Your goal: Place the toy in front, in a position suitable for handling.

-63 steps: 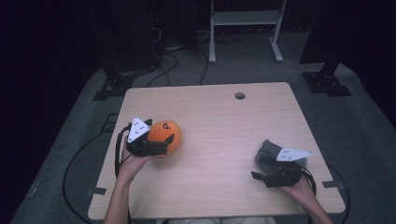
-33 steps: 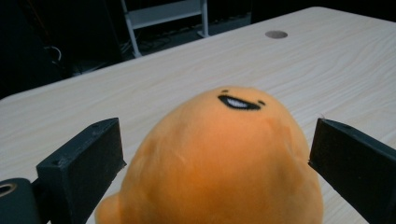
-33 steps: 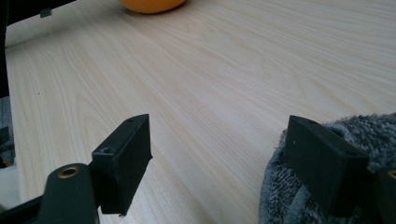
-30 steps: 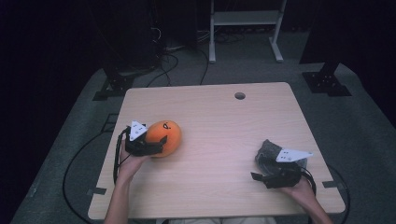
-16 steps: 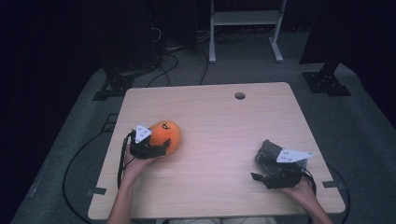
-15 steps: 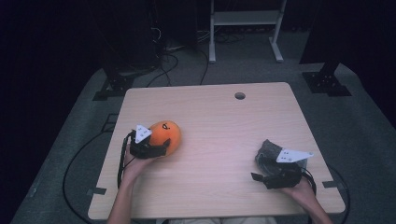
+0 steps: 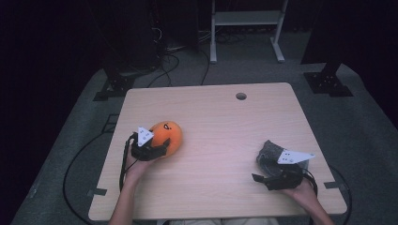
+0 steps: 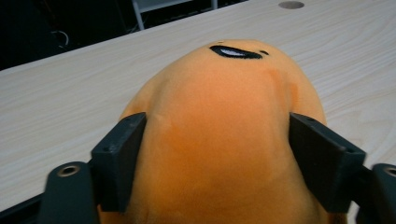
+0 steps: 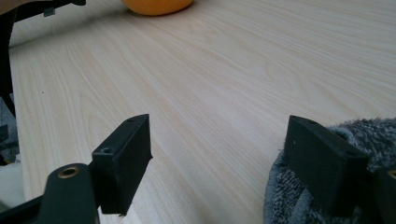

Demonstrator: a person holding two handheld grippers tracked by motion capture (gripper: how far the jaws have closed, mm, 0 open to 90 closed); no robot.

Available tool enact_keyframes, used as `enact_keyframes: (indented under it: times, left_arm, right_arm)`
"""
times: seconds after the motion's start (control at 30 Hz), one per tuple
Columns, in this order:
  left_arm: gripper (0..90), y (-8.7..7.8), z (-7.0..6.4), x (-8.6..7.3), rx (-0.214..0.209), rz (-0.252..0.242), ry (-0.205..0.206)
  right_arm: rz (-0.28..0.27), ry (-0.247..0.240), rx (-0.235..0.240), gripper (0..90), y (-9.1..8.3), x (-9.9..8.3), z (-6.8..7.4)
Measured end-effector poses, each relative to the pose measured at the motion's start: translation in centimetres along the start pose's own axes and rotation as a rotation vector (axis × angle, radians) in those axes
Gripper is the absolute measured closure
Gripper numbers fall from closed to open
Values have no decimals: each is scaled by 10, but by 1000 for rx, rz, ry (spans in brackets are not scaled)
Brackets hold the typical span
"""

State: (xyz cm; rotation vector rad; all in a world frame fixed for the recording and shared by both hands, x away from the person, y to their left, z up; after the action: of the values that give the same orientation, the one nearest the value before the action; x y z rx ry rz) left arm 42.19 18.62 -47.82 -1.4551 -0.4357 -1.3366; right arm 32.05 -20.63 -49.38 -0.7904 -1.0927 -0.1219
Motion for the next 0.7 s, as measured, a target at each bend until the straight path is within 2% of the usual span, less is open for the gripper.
enact_keyframes:
  times: [0.17,0.27,0.37,0.57,0.7]
  left_arm:
    - [287,0,0,5,12,-2,-14]
    - [329,-2,-2,9,6,-9,3]
    - [344,-3,-3,10,3,-12,2]
    - [348,-6,0,14,-8,-43,-55]
    - [355,-11,1,18,-23,-72,-73]
  right_arm:
    - [0,7,1,220,0,0,-1]
    - [-3,6,-1,220,0,0,-1]
    - [-8,10,1,220,-1,1,-2]
    - [-11,12,2,220,-2,1,-2]
    - [-17,16,1,220,-2,1,-3]
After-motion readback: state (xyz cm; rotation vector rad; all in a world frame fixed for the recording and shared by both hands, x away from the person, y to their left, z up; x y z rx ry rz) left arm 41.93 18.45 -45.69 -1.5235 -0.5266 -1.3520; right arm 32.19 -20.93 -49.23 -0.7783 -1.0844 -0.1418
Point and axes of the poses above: each handheld gripper's, and its own axes: y roughly forward along the jaws, x roughly out of its top, z roughly to its left, the point moved 7 cm from there along y, roughly forward along the jaws, and after that the axes turned 5 degrees about y, right-handed, at the moved point
